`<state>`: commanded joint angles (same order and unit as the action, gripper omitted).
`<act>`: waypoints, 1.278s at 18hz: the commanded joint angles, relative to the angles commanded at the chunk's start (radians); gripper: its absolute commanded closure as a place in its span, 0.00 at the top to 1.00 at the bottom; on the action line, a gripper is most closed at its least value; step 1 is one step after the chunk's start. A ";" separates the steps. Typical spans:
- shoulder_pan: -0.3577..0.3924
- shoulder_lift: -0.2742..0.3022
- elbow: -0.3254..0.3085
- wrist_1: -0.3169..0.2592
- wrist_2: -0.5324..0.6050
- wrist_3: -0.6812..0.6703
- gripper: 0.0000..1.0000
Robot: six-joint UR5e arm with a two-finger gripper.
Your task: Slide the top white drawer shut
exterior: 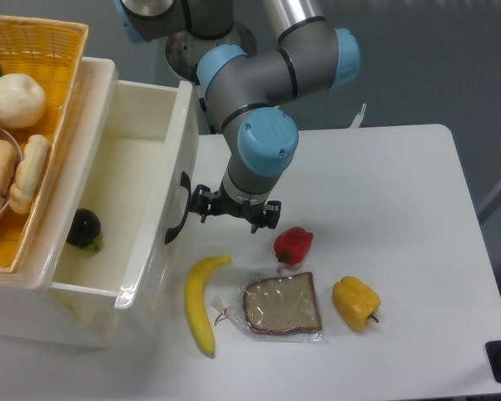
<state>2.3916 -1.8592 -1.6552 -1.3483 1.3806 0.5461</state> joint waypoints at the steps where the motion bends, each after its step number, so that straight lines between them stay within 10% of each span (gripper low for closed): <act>1: -0.005 0.006 0.000 -0.002 0.000 0.000 1.00; 23: -0.120 0.009 -0.003 0.003 -0.005 -0.011 1.00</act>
<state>2.2718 -1.8500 -1.6582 -1.3453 1.3760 0.5354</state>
